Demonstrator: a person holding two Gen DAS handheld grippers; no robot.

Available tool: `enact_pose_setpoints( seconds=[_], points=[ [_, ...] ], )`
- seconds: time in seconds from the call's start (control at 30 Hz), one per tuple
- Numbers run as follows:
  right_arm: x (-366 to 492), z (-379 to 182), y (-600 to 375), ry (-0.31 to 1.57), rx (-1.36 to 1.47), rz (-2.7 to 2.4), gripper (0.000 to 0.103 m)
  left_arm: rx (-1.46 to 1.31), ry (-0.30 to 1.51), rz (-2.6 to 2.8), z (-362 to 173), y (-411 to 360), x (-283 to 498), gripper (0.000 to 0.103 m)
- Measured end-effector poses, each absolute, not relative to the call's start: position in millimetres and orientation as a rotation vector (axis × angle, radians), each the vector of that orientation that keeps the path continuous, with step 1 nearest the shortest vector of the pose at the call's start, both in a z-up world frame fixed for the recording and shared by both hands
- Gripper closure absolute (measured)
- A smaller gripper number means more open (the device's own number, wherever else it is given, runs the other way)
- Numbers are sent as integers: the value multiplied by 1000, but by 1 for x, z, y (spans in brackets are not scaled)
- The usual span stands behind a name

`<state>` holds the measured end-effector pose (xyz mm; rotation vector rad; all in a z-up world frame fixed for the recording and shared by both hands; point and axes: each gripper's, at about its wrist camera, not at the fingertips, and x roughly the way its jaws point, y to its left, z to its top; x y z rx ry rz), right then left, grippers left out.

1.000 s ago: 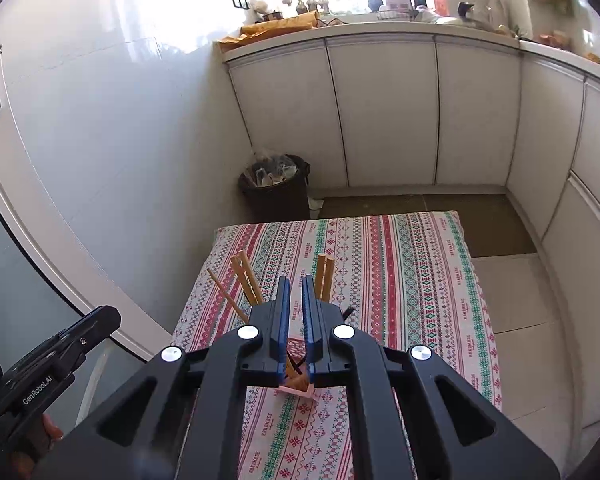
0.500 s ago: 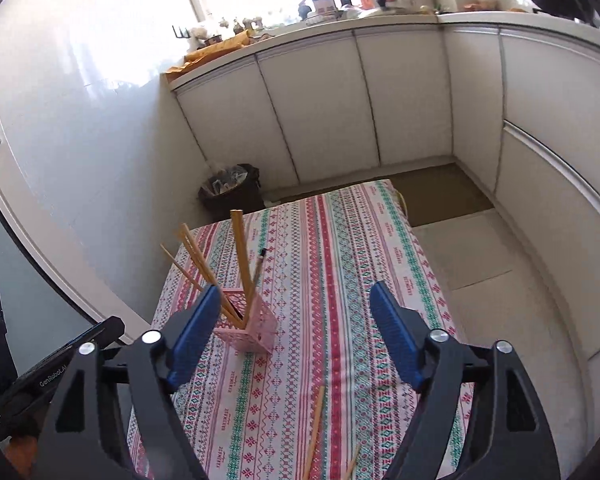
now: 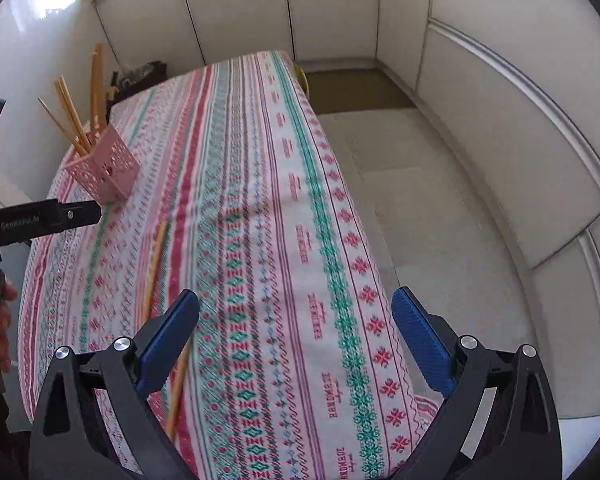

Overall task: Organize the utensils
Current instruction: 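Grasp a chopstick with the left tool while the right tool grasps the last chopstick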

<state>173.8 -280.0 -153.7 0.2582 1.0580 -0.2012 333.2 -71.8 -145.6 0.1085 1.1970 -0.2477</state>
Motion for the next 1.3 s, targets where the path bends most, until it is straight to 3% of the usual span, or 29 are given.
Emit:
enact_pose_setpoints(
  seconds=[0.2, 0.33, 0.43, 0.8, 0.97, 1.07, 1.3],
  points=[
    [168, -161, -292, 1062, 299, -179, 9, 150, 1230, -223, -173, -99, 346, 19],
    [162, -164, -294, 1078, 320, -154, 9, 182, 1255, -225, -188, -112, 351, 45],
    [157, -163, -297, 1069, 321, -157, 9, 201, 1281, -217, -199, -118, 354, 54],
    [159, -166, -303, 1087, 366, -145, 9, 237, 1314, -211, -220, -119, 360, 54],
    [161, -168, -300, 1101, 354, -146, 9, 243, 1307, -267, -224, -120, 361, 84],
    [164, -171, -299, 1111, 350, -149, 9, 246, 1285, -276, -225, -122, 358, 96],
    [169, -175, -294, 1136, 360, -145, 9, 248, 1169, -246, -209, -111, 339, 96]
  ],
)
